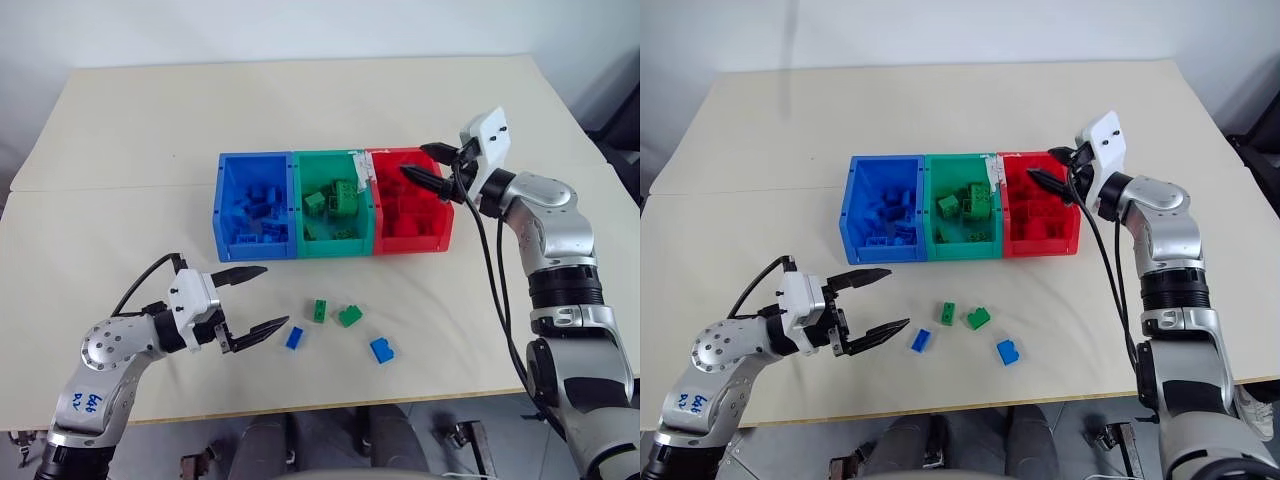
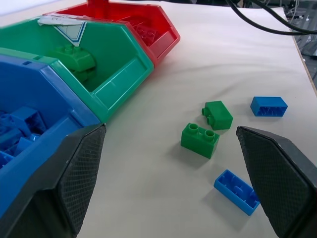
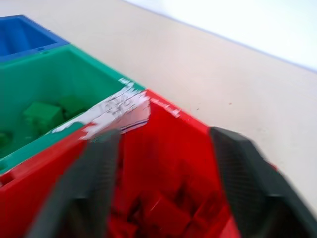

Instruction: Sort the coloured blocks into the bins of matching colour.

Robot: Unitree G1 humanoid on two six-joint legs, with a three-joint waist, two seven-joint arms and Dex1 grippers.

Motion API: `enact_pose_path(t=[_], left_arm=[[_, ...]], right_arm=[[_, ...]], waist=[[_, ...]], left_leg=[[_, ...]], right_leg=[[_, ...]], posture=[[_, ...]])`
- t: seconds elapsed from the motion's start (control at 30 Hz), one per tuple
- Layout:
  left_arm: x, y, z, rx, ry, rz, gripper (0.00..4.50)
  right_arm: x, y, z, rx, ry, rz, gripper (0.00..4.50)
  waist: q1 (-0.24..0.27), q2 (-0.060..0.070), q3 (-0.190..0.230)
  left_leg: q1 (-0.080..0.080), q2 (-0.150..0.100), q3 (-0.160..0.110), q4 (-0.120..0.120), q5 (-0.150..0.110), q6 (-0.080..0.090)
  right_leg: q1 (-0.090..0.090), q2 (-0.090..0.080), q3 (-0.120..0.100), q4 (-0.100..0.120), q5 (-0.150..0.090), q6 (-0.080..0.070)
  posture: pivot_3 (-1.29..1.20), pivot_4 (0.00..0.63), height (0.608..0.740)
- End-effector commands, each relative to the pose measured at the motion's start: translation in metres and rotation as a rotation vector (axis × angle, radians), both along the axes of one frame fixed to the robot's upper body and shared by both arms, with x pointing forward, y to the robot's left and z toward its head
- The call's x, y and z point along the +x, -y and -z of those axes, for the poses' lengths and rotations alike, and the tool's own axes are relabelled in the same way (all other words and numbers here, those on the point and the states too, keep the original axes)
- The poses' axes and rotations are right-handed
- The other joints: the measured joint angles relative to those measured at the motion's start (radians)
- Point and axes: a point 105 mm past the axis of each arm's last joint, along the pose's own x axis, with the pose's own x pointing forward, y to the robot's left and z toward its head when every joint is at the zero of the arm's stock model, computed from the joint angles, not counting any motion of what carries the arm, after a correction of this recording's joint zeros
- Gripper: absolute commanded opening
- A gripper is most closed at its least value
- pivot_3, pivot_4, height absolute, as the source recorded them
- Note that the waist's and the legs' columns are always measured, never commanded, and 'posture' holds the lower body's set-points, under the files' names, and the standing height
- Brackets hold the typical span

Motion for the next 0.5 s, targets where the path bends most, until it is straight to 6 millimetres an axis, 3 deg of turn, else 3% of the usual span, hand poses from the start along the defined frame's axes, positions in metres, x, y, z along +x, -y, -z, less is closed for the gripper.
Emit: enact_pose_path(t=[0.03,0.07,0.17,0.27,0.37,0.5], left_arm=[[-0.003,0.005,-0.009,0.006,0.036,0.03,4.5],[-0.002,0.006,-0.008,0.008,0.034,0.035,4.5],[-0.001,0.008,-0.008,0.01,0.028,0.052,4.5],[0.001,0.012,-0.007,0.014,0.014,0.096,4.5],[0.0,0.012,-0.005,0.017,0.001,0.124,4.5],[-0.001,0.024,-0.001,0.021,-0.042,0.244,4.5]], right_arm=[[-0.019,0.013,-0.012,-0.005,0.042,-0.05,4.19],[-0.026,0.016,-0.01,-0.011,0.037,-0.073,4.48],[-0.047,0.024,-0.009,-0.023,0.054,-0.135,4.48],[-0.092,0.035,-0.003,-0.049,0.089,-0.284,4.48],[-0.109,0.043,0.005,-0.068,0.071,-0.296,4.48],[-0.141,0.092,0.036,-0.152,-0.047,-0.177,4.48]], waist=[[0.002,0.0,0.0],[0.004,0.0,0.0],[0.003,0.0,0.0],[0.018,0.0,0.0],[0.023,0.0,0.0],[0.039,0.0,0.0]], left_leg=[[0.0,0.0,0.0,0.0,0.0,0.0],[0.0,0.0,0.0,0.0,0.0,0.0],[0.0,0.0,0.0,0.0,0.0,0.0],[0.0,0.0,0.0,0.0,0.0,0.0],[0.0,0.0,0.001,0.0,0.0,0.0],[0.003,-0.003,0.004,0.001,0.0,0.0]], right_leg=[[0.0,0.0,0.0,0.0,0.0,0.0],[0.0,0.0,0.0,0.0,0.0,0.0],[0.0,0.0,0.0,0.0,0.0,0.0],[0.001,0.001,-0.002,-0.001,0.0,0.0],[0.002,0.001,-0.002,-0.002,0.0,0.0],[0.004,0.001,-0.002,-0.002,0.001,0.001]], posture=[[0.0,0.15,0.74],[0.0,0.15,0.74],[0.0,0.15,0.74],[0.0,0.15,0.74],[0.0,0.15,0.74],[0.0,0.15,0.74]])
